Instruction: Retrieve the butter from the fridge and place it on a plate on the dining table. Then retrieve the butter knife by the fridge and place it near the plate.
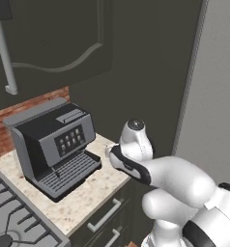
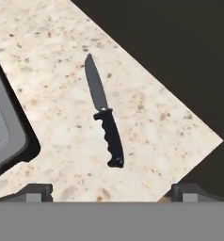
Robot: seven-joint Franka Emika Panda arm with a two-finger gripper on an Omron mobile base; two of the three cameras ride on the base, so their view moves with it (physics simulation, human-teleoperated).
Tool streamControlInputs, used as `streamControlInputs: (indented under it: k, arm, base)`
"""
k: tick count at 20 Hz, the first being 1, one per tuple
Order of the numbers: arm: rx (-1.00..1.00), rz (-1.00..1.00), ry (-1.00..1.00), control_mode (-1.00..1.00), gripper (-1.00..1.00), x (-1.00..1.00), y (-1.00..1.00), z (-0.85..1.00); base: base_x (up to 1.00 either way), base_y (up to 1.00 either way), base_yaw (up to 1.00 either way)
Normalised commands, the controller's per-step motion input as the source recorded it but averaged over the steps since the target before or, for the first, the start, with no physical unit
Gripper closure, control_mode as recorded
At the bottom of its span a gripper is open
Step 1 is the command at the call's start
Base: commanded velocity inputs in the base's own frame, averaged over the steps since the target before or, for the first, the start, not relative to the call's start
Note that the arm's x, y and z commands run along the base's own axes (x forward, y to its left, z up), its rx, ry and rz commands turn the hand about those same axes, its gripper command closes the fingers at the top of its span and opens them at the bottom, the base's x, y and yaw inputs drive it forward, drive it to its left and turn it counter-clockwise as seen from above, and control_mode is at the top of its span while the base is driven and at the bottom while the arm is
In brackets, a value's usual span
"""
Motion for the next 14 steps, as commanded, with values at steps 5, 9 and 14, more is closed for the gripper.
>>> streamControlInputs:
  k: [5,9,14]
  arm:
    - [0.0,-0.09,0.02,-1.0,-1.0,0.06,0.0,-0.33]
    - [0.01,-0.04,0.0,-1.0,-1.0,0.21,0.0,-0.26]
    - [0.04,0.0,0.0,-1.0,-1.0,0.19,0.0,-0.17]
  base:
    - [0.0,0.0,0.0]
    - [0.0,0.0,0.0]
    - [0.0,0.0,0.0]
